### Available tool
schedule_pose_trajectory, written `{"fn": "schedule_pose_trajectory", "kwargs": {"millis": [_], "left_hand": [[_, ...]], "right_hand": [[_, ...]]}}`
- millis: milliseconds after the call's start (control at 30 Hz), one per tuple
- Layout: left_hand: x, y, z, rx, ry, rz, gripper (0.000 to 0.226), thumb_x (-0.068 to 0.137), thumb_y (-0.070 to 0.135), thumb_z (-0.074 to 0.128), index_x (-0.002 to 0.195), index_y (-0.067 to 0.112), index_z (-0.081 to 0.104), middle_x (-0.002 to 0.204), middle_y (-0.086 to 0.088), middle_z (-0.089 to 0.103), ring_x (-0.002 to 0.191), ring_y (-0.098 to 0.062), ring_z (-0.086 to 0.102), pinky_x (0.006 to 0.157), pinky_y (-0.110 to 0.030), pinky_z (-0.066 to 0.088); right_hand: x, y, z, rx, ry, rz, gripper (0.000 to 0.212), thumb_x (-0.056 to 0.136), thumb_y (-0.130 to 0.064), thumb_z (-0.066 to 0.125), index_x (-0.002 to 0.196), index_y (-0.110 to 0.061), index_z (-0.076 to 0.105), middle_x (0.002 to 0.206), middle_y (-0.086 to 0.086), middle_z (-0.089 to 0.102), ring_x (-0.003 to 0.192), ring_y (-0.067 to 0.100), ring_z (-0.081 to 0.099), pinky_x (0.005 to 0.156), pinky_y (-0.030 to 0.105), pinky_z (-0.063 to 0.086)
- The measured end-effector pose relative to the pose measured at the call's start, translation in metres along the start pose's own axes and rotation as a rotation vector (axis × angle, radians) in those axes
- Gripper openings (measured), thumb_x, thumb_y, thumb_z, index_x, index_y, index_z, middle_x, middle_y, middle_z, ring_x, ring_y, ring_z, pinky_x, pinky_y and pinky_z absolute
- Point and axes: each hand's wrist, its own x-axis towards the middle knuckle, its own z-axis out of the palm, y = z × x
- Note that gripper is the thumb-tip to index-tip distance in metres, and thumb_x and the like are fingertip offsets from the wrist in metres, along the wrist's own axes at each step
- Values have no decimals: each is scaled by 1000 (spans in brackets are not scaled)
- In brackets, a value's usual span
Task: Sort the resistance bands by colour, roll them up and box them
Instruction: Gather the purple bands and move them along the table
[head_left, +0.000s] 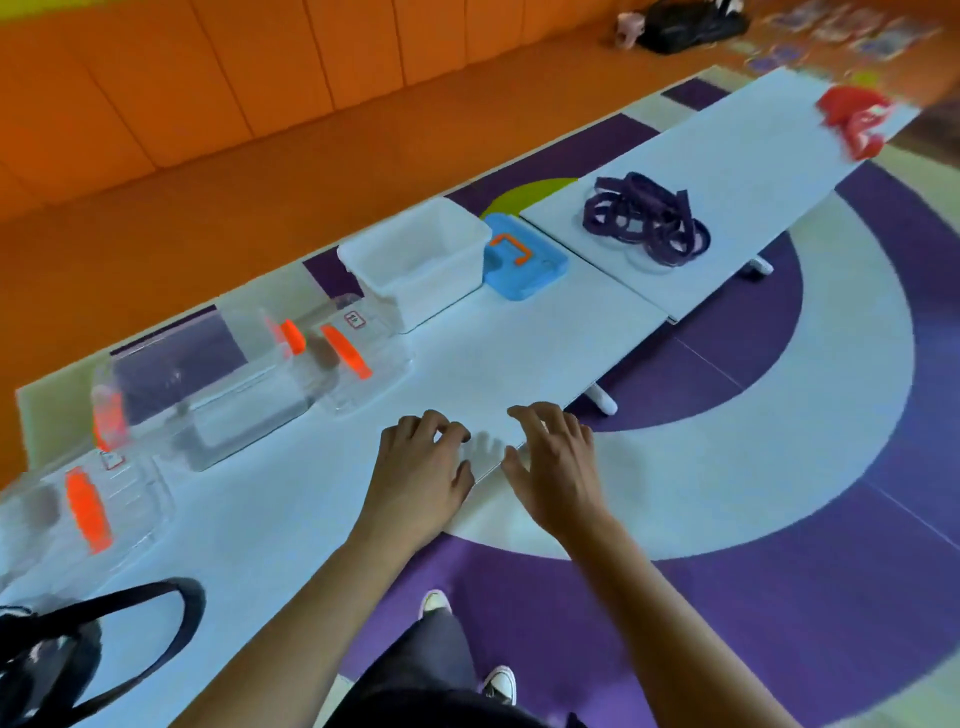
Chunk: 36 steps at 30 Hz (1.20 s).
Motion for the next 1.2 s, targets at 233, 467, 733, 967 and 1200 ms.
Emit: {"fn": "schedule_pose_trajectory", "kwargs": {"millis": [233,467,733,967,1200], "left_hand": [[103,63,36,-22,-58,115,27,85,29,70,111,20,70,110,-2,64,98,-30,60,86,-40,46],[218,117,68,-84,-116,193,31,91,35,62,119,23,66,116,1,63,105,-25,57,91,-38,45],[337,182,99,-115,-135,252,26,88,31,67,113,24,68,110,2,64,99,-24,59,86,-36,45],[429,236,136,-116,-122,186,27,90,32,62,116,25,65,115,4,62,103,-23,55,91,-36,43],[492,291,182,-78,-166,5,26,87,31,67,113,25,67,109,5,63,99,-23,58,88,-36,47]], "right_hand": [[55,89,-29,-10,37,154,39,89,-29,66,127,-24,61,126,1,59,110,30,57,92,43,41],[131,172,-68,-57,36,243,42,88,-28,68,129,-22,61,122,2,60,106,29,60,91,42,44],[208,268,-107,-67,22,354,45,90,-30,68,133,-24,58,124,3,57,106,29,59,92,40,41],[295,366,-129,-47,-21,315,45,91,-27,65,135,-24,58,127,4,56,109,29,59,97,42,40],[382,471,-152,-43,-166,189,43,93,-27,62,136,-22,57,127,4,56,112,30,58,99,42,39]]}}
